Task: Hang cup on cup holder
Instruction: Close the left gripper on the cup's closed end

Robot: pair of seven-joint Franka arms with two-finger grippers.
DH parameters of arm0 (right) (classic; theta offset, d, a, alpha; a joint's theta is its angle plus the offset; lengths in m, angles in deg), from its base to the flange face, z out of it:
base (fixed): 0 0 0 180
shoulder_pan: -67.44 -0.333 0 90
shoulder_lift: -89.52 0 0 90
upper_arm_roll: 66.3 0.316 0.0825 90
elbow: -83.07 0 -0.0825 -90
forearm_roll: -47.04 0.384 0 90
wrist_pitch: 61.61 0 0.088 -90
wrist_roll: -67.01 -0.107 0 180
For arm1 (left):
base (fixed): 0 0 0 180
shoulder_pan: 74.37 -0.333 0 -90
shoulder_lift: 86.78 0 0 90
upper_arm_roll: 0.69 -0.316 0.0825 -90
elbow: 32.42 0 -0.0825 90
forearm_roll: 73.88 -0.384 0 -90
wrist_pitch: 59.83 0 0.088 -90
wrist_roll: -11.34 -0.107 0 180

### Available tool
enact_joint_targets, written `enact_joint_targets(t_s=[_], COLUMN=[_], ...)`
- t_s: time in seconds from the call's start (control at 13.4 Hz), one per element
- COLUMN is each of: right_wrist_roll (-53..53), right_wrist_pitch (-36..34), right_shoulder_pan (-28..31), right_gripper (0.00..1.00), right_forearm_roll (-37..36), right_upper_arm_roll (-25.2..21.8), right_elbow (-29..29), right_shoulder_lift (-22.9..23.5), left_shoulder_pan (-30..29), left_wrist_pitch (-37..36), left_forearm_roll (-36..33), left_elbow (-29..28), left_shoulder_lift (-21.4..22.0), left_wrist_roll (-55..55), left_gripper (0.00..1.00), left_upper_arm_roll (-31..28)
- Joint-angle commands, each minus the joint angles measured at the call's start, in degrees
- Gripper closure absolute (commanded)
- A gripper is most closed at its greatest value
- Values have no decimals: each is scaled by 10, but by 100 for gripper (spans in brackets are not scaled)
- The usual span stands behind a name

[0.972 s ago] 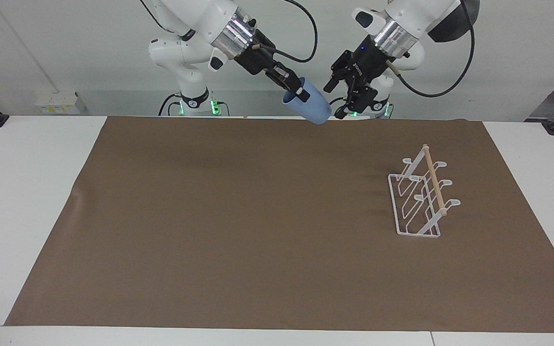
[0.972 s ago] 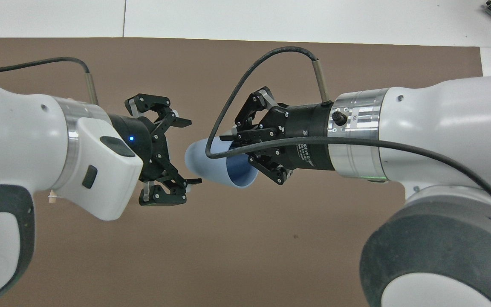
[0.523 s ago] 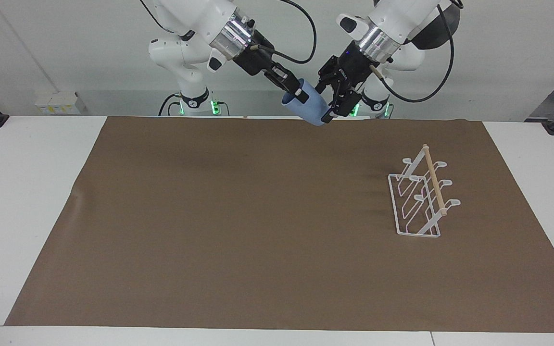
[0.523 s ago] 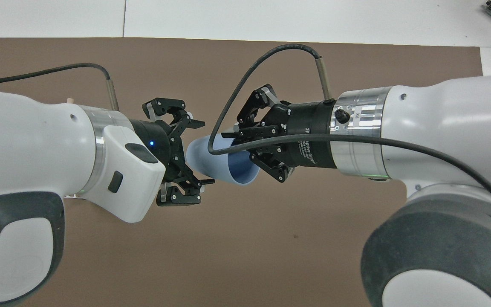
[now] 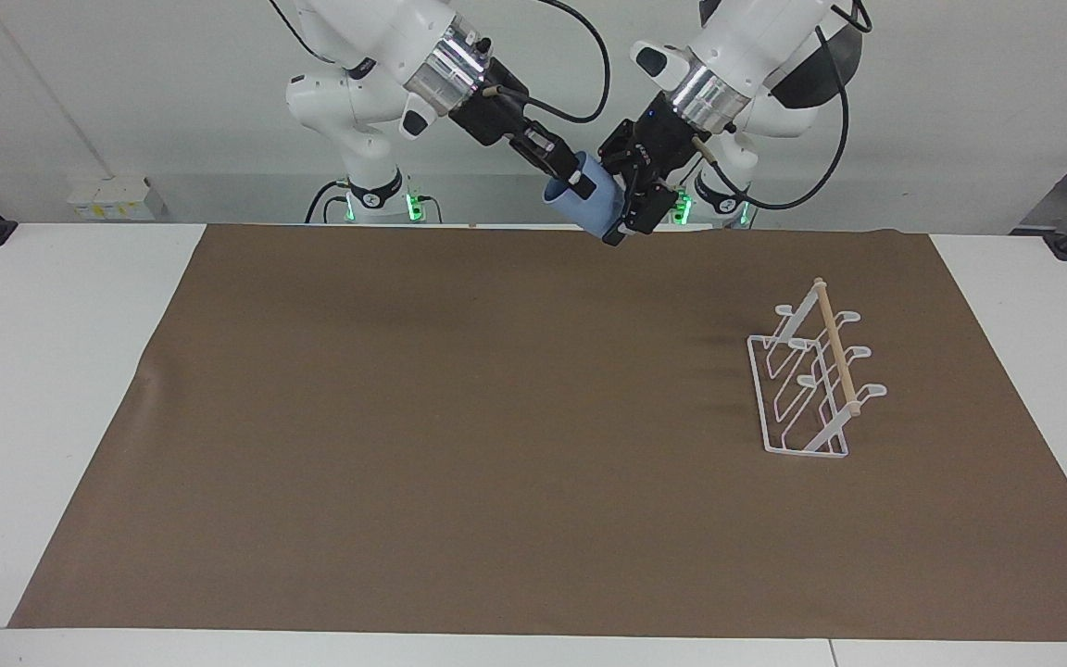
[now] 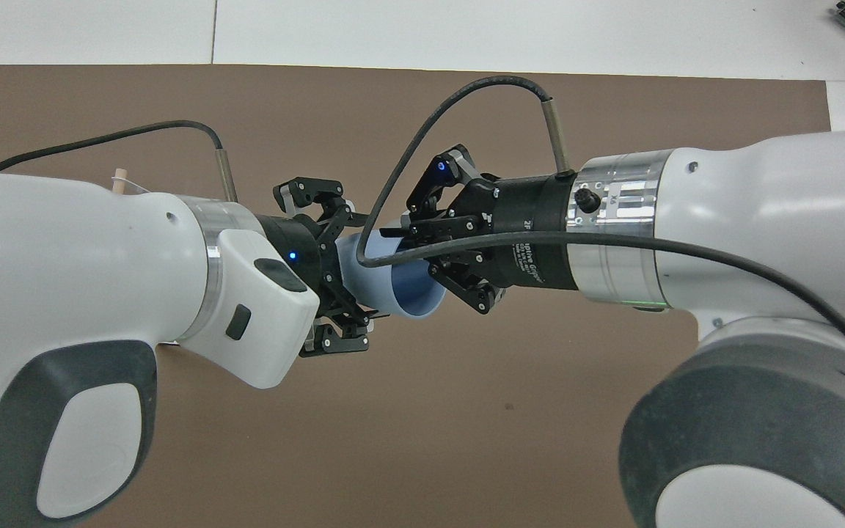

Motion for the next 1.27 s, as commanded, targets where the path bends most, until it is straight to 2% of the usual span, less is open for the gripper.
enact_joint_targets(t_s=[0.0,0.37,0.45,0.52,0.67,0.9,1.2], right_wrist_roll=[-7,-6,-6,-6,-6,-6,-6], right_wrist_pitch=[4,2,2,-2,-3,-3,-2], right_shoulder_pan=[0,1,1,2,2,3,3], right_gripper=[100,100,96,86,78,70,67], right_forearm_roll=[15,15,15,15,15,15,15], right_upper_arm_roll=[2,2,2,2,2,2,2], right_elbow=[-8,-8,-7,-7,-7,-6,-6], right_shoulder_lift=[-7,-6,-6,-6,-6,-5,-5], left_shoulder_pan=[10,8,6,5,4,0,-10], left_wrist_pitch=[16,4,-8,-15,-16,-26,-30], left_forearm_roll=[7,7,6,4,1,1,0], left_elbow=[-9,3,12,15,15,16,16], left_shoulder_lift=[6,0,-2,-2,-2,-3,-4], left_wrist_roll=[1,3,4,4,4,3,3], left_gripper=[98,100,100,100,100,100,100], left_upper_arm_roll=[-4,-5,-5,-5,-5,-10,-13])
